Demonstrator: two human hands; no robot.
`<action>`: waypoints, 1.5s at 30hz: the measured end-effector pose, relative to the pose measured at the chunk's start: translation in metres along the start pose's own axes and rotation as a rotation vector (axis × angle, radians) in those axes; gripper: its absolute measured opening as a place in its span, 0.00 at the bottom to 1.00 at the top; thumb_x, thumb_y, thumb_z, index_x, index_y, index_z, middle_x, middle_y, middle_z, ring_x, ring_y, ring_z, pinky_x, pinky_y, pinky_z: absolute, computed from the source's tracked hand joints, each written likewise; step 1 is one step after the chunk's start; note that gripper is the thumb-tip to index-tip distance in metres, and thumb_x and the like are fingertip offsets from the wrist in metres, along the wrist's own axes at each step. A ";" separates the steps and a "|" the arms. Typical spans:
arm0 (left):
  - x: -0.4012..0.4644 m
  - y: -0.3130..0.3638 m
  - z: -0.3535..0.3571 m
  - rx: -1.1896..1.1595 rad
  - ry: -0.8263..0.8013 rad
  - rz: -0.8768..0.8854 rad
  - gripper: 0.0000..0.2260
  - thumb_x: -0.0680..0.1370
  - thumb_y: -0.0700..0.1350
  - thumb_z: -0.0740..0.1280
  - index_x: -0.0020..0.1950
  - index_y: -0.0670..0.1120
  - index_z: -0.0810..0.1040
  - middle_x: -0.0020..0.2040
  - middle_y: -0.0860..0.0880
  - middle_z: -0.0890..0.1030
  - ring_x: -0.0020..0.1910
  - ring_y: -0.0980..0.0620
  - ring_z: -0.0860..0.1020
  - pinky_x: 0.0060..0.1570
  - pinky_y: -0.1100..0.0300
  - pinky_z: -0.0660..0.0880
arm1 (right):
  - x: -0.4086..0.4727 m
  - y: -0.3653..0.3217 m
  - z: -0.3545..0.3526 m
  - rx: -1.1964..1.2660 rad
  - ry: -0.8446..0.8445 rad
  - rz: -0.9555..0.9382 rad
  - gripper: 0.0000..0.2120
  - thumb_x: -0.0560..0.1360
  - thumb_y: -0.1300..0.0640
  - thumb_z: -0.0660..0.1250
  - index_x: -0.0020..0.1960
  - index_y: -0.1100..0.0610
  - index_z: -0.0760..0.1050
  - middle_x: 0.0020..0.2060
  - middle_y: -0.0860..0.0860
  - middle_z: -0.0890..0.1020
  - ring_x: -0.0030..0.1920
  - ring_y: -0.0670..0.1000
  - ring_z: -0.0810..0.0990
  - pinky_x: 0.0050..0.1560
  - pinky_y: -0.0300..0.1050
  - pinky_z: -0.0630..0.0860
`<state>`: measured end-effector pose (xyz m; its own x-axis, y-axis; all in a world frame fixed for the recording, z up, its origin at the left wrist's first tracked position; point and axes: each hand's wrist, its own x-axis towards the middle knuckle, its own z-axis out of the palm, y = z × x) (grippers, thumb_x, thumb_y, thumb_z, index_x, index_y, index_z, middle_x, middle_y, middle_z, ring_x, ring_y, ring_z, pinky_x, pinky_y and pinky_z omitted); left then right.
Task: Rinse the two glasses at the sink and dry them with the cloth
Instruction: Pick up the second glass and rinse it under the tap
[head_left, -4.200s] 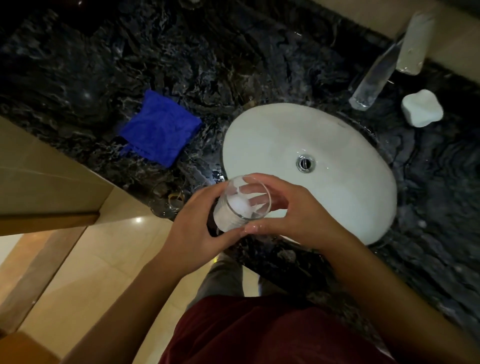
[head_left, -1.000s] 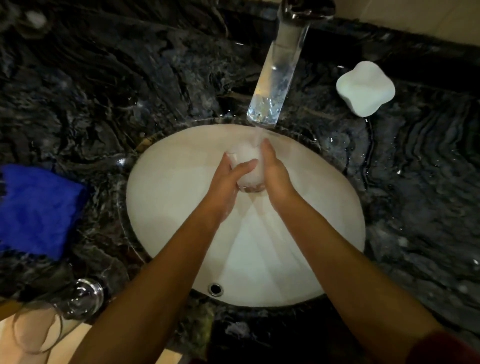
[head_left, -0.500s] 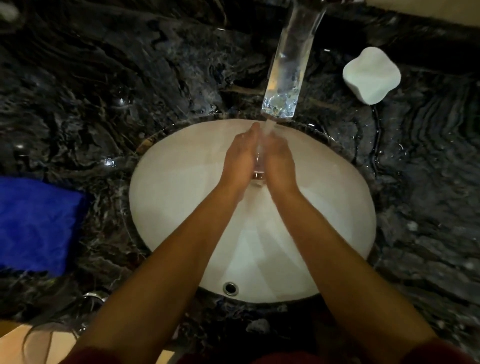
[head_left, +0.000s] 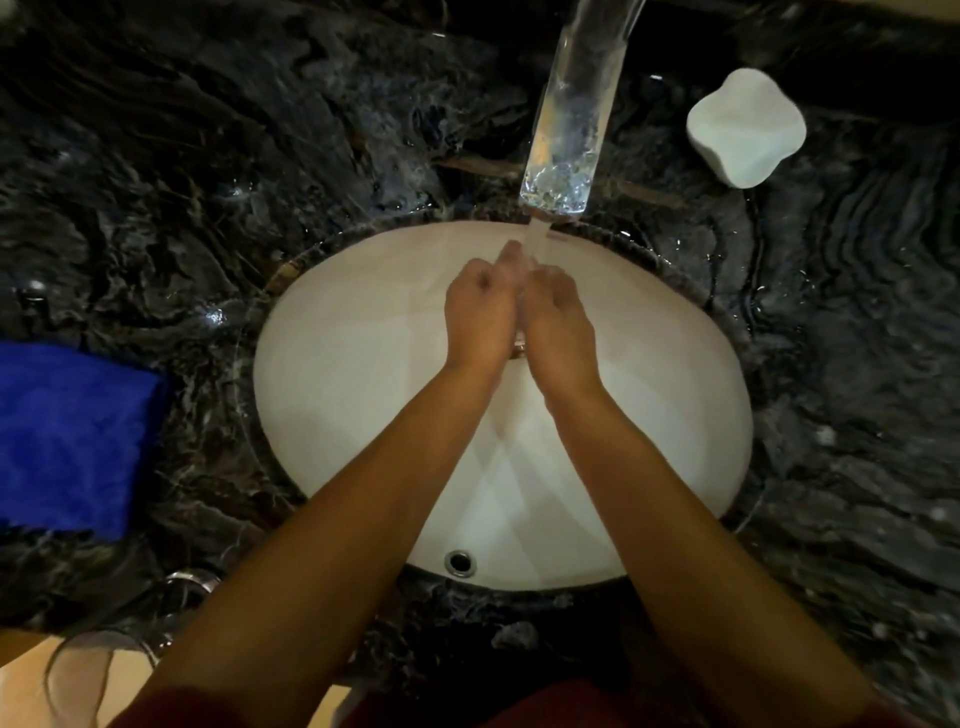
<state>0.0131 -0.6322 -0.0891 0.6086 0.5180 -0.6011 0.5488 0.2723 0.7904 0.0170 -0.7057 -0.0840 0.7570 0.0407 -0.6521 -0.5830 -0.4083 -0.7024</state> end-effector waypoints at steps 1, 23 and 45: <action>0.000 0.000 -0.001 -0.004 0.006 0.009 0.19 0.81 0.56 0.68 0.45 0.40 0.77 0.40 0.43 0.82 0.37 0.51 0.81 0.43 0.53 0.80 | -0.002 0.000 -0.002 0.000 -0.009 0.016 0.33 0.77 0.29 0.54 0.74 0.47 0.69 0.62 0.51 0.83 0.56 0.52 0.84 0.55 0.56 0.84; -0.002 -0.003 -0.012 0.090 0.065 0.195 0.09 0.80 0.49 0.58 0.47 0.54 0.78 0.44 0.50 0.83 0.43 0.46 0.82 0.45 0.47 0.79 | 0.018 -0.018 -0.012 0.028 0.092 -0.205 0.07 0.79 0.50 0.64 0.47 0.50 0.79 0.40 0.47 0.85 0.43 0.52 0.84 0.46 0.52 0.81; 0.000 0.013 -0.027 -0.083 -0.003 -0.051 0.11 0.83 0.47 0.57 0.51 0.45 0.77 0.43 0.44 0.82 0.38 0.46 0.80 0.32 0.55 0.76 | 0.007 -0.027 0.000 0.392 0.009 -0.116 0.12 0.79 0.51 0.65 0.56 0.58 0.79 0.46 0.53 0.86 0.44 0.50 0.85 0.41 0.46 0.79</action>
<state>0.0048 -0.6072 -0.0757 0.5828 0.4993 -0.6411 0.5297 0.3649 0.7657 0.0379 -0.6944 -0.0697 0.8260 0.0578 -0.5607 -0.5603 -0.0233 -0.8279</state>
